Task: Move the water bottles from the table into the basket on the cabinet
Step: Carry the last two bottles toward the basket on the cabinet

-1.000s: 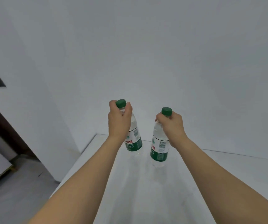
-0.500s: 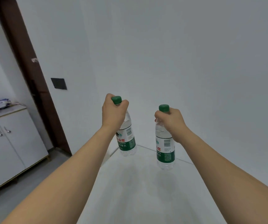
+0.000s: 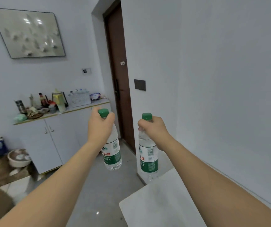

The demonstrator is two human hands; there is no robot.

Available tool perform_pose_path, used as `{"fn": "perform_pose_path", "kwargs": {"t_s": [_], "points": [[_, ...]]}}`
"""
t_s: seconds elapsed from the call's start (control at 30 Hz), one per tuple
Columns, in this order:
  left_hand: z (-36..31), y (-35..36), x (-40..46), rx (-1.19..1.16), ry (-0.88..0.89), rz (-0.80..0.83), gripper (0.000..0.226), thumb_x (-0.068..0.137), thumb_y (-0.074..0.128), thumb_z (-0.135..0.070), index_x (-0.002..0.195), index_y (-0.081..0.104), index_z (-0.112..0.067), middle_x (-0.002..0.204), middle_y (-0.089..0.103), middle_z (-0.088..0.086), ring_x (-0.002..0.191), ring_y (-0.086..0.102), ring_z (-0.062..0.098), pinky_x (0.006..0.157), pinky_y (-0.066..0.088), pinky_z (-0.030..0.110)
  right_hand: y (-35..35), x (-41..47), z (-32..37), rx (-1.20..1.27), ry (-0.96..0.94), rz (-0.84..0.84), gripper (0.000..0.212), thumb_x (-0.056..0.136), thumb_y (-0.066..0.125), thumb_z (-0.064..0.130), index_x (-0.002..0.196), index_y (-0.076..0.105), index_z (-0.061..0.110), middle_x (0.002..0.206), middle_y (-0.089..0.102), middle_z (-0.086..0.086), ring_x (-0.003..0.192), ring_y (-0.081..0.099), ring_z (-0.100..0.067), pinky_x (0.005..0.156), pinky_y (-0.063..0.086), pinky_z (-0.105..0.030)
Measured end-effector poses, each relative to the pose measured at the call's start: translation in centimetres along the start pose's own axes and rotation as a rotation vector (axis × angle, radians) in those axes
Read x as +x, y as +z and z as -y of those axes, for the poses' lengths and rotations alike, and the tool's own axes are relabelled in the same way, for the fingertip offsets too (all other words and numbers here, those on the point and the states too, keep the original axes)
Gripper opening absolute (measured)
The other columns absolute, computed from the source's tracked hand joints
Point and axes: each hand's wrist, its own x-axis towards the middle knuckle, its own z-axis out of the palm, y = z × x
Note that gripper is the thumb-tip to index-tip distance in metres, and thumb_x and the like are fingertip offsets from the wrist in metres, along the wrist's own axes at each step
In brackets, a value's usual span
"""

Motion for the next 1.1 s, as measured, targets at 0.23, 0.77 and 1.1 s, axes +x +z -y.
{"fn": "perform_pose_path", "kwargs": {"t_s": [0.23,0.77,1.1], "points": [[2.4,-7.9,4.3,0.074,0.019,-0.111,0.012,0.080,0.058,-0.026,0.080,0.046,-0.029,0.070,0.055,-0.006,0.057,0.051,0.006,0.051,0.039,0.025,8.3,2.8,1.8,0.035,-0.035,0.102,0.009,0.072,0.063,0.022,0.071,0.063,0.013,0.071,0.063,-0.006,0.066,0.054,-0.016,0.067,0.044,-0.030],[12.6,-9.7,18.7,0.035,-0.048,-0.077,0.012,0.079,0.059,-0.028,0.082,0.048,-0.026,0.073,0.055,-0.005,0.062,0.056,0.006,0.055,0.050,0.027,19.5,16.0,-0.4,0.044,-0.042,0.073,0.010,0.077,0.065,0.019,0.072,0.067,0.010,0.068,0.068,-0.002,0.061,0.059,-0.012,0.063,0.047,-0.028],[18.4,-8.2,33.4,-0.073,-0.120,-0.057,0.011,0.082,0.062,-0.020,0.085,0.051,-0.022,0.077,0.054,-0.001,0.072,0.057,0.016,0.084,0.057,0.049,26.9,31.1,-1.2,0.061,-0.061,0.142,0.010,0.079,0.065,0.019,0.079,0.065,0.009,0.077,0.062,-0.007,0.071,0.056,-0.016,0.067,0.046,-0.030]]}}
